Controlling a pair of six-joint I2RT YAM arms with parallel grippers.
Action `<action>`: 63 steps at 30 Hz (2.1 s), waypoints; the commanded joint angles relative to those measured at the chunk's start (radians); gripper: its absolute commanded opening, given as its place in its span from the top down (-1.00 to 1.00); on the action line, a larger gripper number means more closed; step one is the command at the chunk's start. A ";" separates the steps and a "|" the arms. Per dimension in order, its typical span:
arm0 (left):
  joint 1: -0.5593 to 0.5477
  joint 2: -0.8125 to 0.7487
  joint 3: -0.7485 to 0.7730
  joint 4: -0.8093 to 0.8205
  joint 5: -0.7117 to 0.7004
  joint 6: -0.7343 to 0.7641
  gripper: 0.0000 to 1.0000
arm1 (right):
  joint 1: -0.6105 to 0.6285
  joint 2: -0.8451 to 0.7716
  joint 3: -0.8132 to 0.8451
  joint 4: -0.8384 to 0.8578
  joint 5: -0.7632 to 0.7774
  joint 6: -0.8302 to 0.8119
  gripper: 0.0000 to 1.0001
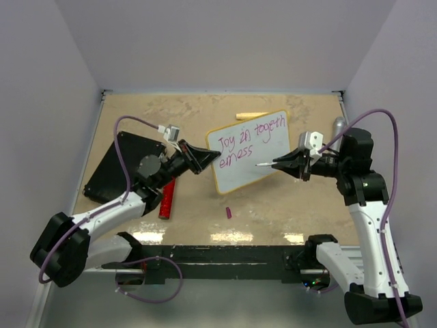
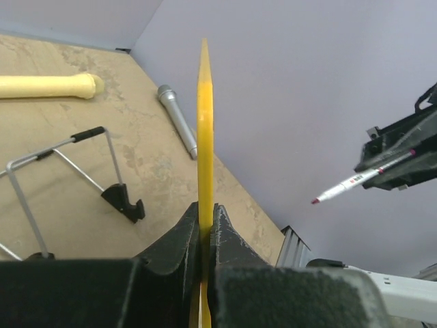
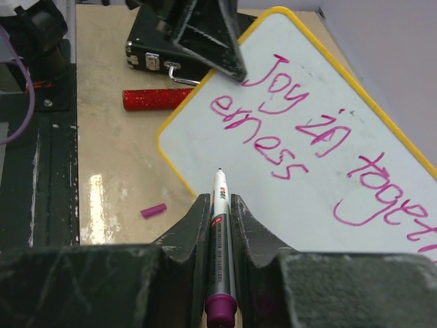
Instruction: Write a sentence on the whiteboard
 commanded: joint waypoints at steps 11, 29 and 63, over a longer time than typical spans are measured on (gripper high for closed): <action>-0.171 -0.069 -0.225 0.364 -0.301 -0.097 1.00 | -0.005 0.041 0.003 -0.062 0.019 -0.117 1.00; -0.185 0.198 -0.240 0.588 -0.223 -0.134 1.00 | -0.005 0.123 -0.140 0.071 0.145 -0.105 1.00; -0.152 0.283 -0.275 0.599 -0.239 -0.049 1.00 | 0.030 0.181 -0.306 0.275 0.278 -0.122 1.00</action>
